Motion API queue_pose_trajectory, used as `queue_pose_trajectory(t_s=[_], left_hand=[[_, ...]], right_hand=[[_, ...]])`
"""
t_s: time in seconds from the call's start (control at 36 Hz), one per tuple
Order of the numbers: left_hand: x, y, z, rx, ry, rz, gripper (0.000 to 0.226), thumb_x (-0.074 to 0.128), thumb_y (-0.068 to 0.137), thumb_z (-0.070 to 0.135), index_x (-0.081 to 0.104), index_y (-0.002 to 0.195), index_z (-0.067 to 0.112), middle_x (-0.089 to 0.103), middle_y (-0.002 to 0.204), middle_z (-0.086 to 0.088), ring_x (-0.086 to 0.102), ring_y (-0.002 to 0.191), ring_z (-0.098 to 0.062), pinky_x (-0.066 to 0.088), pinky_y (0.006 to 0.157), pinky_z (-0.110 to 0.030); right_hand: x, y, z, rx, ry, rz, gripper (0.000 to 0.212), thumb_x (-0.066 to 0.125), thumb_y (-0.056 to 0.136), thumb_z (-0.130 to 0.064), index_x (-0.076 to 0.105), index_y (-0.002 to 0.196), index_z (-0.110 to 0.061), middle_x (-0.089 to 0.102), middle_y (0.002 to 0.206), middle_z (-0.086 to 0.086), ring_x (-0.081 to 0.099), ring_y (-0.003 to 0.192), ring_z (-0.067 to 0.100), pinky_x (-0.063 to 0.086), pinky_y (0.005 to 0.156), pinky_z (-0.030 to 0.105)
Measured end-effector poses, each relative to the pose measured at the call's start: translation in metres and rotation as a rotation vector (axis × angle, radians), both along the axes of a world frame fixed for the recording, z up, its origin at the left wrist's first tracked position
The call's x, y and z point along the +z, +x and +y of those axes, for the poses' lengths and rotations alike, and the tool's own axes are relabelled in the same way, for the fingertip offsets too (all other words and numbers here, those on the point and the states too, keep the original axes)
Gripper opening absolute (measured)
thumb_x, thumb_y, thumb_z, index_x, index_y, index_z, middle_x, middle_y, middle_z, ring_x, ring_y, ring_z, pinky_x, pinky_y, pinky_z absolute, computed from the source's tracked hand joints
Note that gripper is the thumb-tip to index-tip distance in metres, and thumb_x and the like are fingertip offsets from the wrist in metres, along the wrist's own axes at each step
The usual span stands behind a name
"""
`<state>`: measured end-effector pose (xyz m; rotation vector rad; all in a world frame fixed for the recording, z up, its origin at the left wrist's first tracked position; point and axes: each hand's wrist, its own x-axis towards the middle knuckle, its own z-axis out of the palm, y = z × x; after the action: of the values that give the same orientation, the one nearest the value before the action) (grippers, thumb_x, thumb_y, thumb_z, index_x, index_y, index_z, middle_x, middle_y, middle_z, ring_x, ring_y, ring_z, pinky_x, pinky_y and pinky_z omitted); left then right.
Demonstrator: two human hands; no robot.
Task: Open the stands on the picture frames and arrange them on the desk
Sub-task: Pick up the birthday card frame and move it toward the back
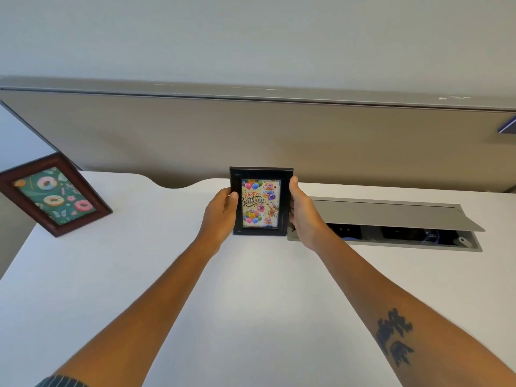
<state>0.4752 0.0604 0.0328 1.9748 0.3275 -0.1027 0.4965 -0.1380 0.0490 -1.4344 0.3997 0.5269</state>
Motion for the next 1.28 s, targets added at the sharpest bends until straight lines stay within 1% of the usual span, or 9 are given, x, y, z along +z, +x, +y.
queue_pose_trajectory(t_s=[0.08,0.19,0.28,0.33,0.44,0.58,0.78,1.08,1.28], left_hand=[[0.002,-0.009,0.002,0.006,0.037,-0.006,0.046,0.043,0.110,0.041,0.045,0.151,0.021,0.058,0.150,-0.004,0.059,0.133,-0.022,0.049,0.077,-0.008],[0.004,-0.032,0.006,0.013,0.138,0.021,0.060,0.046,0.107,0.046,0.032,0.161,0.024,0.042,0.165,-0.004,0.044,0.150,-0.027,0.046,0.112,-0.039],[0.003,-0.055,0.006,0.006,0.225,0.035,0.068,0.046,0.105,0.051,0.023,0.164,0.026,0.027,0.172,-0.002,0.030,0.158,-0.027,0.034,0.123,-0.047],[0.003,-0.074,0.006,-0.016,0.286,0.043,0.073,0.044,0.104,0.054,0.016,0.166,0.027,0.015,0.176,-0.001,0.016,0.163,-0.027,0.023,0.129,-0.052],[0.005,-0.113,0.001,-0.094,0.458,0.000,0.086,0.030,0.096,0.066,0.004,0.168,0.026,-0.009,0.177,0.001,-0.010,0.163,-0.023,-0.002,0.129,-0.050],[0.011,-0.165,-0.014,-0.191,0.610,-0.083,0.086,0.028,0.097,0.067,0.000,0.168,0.026,-0.024,0.173,0.002,-0.022,0.160,-0.020,-0.011,0.126,-0.043],[0.015,-0.230,-0.047,-0.253,0.644,-0.102,0.086,0.027,0.098,0.068,-0.012,0.164,0.029,-0.036,0.168,0.005,-0.029,0.156,-0.016,-0.012,0.128,-0.044],[0.010,-0.319,-0.112,-0.372,0.688,-0.133,0.085,0.015,0.097,0.074,-0.024,0.161,0.033,-0.041,0.166,0.013,-0.037,0.154,-0.011,-0.023,0.122,-0.037],[0.002,-0.351,-0.152,-0.472,0.666,-0.145,0.083,0.025,0.103,0.067,-0.024,0.162,0.034,-0.040,0.166,0.015,-0.038,0.153,-0.007,-0.021,0.122,-0.038]], right_hand=[[0.004,-0.007,-0.002,-0.030,-0.099,-0.034,0.050,0.037,0.110,-0.068,0.057,0.137,-0.031,0.064,0.145,0.000,0.059,0.132,0.021,0.044,0.118,0.044],[0.011,-0.024,-0.008,-0.099,-0.216,-0.140,0.050,0.036,0.113,-0.060,0.057,0.142,-0.025,0.071,0.125,-0.002,0.067,0.113,0.012,0.051,0.077,0.029],[0.009,-0.042,-0.016,-0.102,-0.316,-0.237,0.044,0.043,0.113,-0.053,0.060,0.141,-0.025,0.070,0.136,0.006,0.067,0.126,0.025,0.051,0.072,0.023],[0.006,-0.059,-0.022,-0.051,-0.435,-0.364,0.040,0.047,0.114,-0.044,0.061,0.143,-0.021,0.068,0.143,0.006,0.064,0.131,0.024,0.053,0.083,0.017],[0.002,-0.098,-0.039,0.114,-0.870,-0.653,0.041,0.051,0.111,-0.035,0.058,0.145,-0.011,0.059,0.149,0.009,0.051,0.143,0.032,0.045,0.110,0.038],[0.004,-0.150,-0.061,0.271,-1.115,-0.730,0.064,0.042,0.110,-0.046,0.046,0.161,-0.009,0.032,0.177,0.010,0.020,0.167,0.032,0.016,0.135,0.054],[0.005,-0.225,-0.090,0.383,-1.234,-0.745,0.076,0.024,0.112,-0.053,0.015,0.174,-0.011,-0.004,0.184,0.005,-0.010,0.169,0.022,-0.001,0.138,0.049],[-0.007,-0.346,-0.142,0.363,-1.289,-0.716,0.070,0.028,0.113,-0.044,0.014,0.174,-0.011,-0.001,0.183,0.003,-0.006,0.170,0.021,-0.004,0.136,0.045],[-0.015,-0.404,-0.177,0.379,-1.295,-0.614,0.072,0.019,0.112,-0.045,0.003,0.174,-0.013,-0.013,0.182,0.001,-0.015,0.169,0.018,-0.004,0.135,0.046]])
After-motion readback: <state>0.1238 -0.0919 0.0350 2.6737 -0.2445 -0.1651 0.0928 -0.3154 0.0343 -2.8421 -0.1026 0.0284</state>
